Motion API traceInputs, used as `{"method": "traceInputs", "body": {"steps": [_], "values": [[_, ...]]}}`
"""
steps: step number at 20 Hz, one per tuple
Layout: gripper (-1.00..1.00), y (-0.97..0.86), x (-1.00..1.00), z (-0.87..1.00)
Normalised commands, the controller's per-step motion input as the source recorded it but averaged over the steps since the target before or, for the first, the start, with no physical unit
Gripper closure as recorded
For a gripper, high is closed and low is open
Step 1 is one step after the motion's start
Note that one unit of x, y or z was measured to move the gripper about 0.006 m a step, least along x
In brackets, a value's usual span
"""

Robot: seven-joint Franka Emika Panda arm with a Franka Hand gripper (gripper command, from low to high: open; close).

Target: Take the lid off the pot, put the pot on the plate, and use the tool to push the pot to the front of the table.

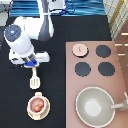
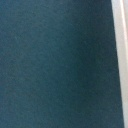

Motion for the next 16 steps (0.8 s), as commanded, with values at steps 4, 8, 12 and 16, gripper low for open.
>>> {"method": "traceInputs", "body": {"steps": [4,8,12,16], "values": [[1.00,0.16,0.74,-0.21],[1.00,0.00,0.95,-0.03],[1.00,0.06,1.00,0.07],[1.00,0.06,1.00,0.07]]}}
